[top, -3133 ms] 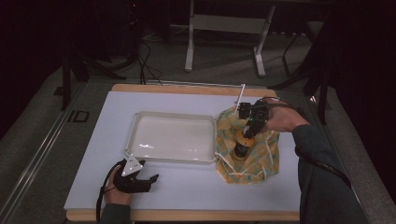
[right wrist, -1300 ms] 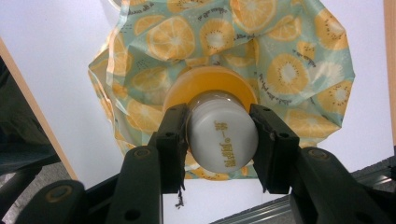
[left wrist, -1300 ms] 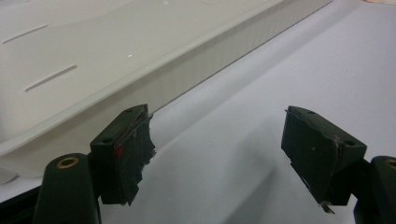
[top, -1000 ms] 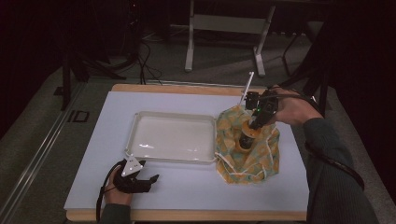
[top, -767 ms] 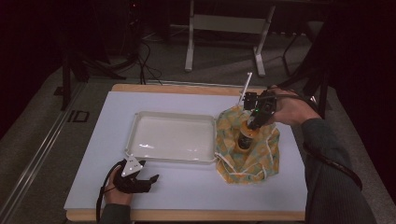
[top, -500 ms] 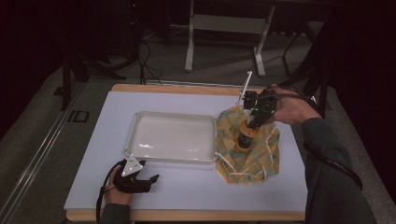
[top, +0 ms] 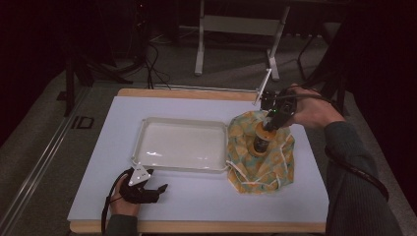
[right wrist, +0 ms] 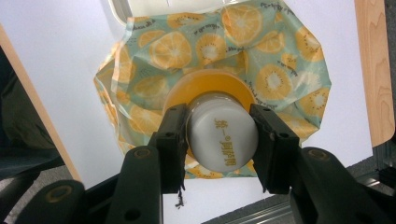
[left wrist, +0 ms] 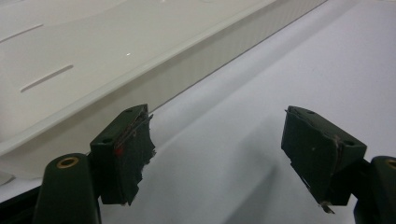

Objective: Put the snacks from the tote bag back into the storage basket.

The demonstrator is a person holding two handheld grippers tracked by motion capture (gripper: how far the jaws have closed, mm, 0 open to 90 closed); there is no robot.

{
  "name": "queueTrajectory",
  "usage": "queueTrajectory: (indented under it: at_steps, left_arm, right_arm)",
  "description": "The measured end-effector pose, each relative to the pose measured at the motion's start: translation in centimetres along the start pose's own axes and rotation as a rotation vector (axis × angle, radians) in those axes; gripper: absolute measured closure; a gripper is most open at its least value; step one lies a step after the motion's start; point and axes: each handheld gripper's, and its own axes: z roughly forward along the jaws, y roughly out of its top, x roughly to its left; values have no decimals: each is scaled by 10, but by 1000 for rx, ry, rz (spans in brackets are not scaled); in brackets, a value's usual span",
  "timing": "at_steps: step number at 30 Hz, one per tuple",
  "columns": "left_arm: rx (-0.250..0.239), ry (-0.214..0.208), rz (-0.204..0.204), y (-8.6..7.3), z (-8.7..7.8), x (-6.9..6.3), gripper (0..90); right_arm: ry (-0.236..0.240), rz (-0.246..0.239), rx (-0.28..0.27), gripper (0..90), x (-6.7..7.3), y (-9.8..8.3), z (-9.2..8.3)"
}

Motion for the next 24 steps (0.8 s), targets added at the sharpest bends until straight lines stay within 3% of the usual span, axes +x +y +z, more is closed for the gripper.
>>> queueTrajectory:
  at_steps: [24]
  left_arm:
    - [3,-7,3,0,0,0,244]
  right_arm:
    - [-28,-60,-9,589,11,39,-23]
